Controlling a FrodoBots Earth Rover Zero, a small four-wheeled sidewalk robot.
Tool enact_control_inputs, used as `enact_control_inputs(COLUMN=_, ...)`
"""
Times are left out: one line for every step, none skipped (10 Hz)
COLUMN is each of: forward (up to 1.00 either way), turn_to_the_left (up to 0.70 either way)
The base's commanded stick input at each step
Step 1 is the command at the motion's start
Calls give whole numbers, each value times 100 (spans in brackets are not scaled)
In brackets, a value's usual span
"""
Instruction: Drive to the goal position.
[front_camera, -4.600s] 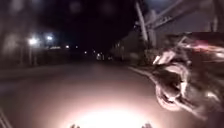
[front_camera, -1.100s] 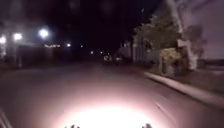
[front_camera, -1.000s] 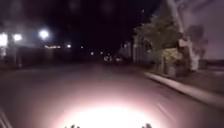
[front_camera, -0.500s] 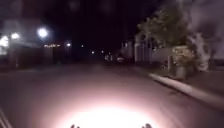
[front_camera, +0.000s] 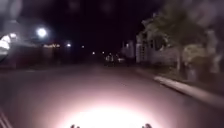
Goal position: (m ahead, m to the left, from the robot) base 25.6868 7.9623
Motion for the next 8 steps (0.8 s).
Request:
enact_control_inputs(forward=85, turn_to_the_left=0)
enact_control_inputs(forward=85, turn_to_the_left=0)
enact_control_inputs(forward=85, turn_to_the_left=0)
enact_control_inputs(forward=85, turn_to_the_left=0)
enact_control_inputs(forward=85, turn_to_the_left=0)
enact_control_inputs(forward=85, turn_to_the_left=0)
enact_control_inputs(forward=85, turn_to_the_left=0)
enact_control_inputs(forward=85, turn_to_the_left=0)
